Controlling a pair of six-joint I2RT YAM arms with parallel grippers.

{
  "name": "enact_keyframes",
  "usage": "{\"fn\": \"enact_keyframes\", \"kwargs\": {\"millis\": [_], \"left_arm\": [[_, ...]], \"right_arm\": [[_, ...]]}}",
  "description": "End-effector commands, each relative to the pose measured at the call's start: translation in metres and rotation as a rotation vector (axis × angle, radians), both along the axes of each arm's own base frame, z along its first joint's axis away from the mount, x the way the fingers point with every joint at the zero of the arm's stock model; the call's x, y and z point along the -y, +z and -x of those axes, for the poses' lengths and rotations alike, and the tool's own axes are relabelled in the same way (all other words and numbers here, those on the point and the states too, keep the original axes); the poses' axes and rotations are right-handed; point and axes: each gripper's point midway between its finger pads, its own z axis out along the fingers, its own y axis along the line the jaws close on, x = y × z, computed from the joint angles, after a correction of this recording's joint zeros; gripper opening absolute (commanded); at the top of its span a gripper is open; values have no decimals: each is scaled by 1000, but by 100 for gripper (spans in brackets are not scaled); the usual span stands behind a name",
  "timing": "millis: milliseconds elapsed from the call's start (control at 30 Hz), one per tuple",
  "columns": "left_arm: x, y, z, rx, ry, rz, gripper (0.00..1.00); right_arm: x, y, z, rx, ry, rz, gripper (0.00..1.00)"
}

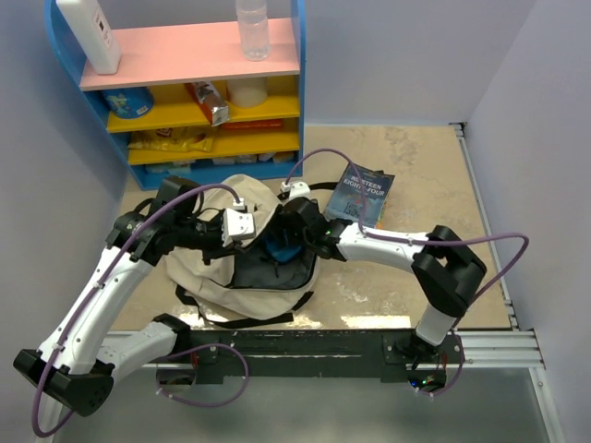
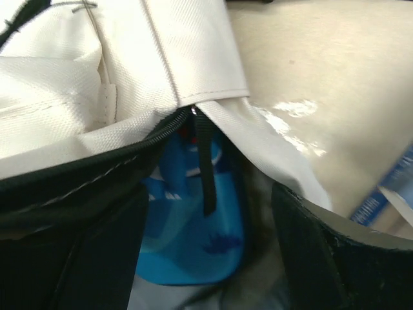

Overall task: Pack the student bag
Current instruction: Place the stationery in the student bag.

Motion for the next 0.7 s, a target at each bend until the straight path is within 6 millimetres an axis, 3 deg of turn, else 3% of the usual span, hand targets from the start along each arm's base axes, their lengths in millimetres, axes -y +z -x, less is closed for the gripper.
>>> {"fn": "enact_keyframes", "kwargs": {"millis": [0, 100, 133, 167, 233, 267, 367, 567, 667], "left_arm": [[9, 9, 9, -3, -54, 56, 0], [9, 9, 8, -7, -53, 54, 0], [9, 8, 7, -8, -51, 53, 0], [9, 7, 7, -8, -48, 51, 0], [9, 7, 7, -3, -49, 51, 0], [9, 7, 5, -5, -45, 50, 0], [9, 8, 5, 0, -43, 51, 0], [9, 7, 3, -5, -34, 47, 0], [10, 8, 1, -3, -32, 49, 0]], "right_arm": [[34, 53, -8, 161, -152, -18, 80], [39, 63, 7, 186, -156, -36, 76], [38, 78, 13, 199, -140, -89, 72], [41, 69, 23, 185, -117, -91, 64], [34, 78, 37, 198, -72, -166, 53], [37, 65, 47, 176, -59, -155, 36], [39, 43, 69, 123, -50, -178, 16], [24, 25, 113, 84, 52, -233, 3], [20, 11, 122, 41, 60, -225, 1]]}}
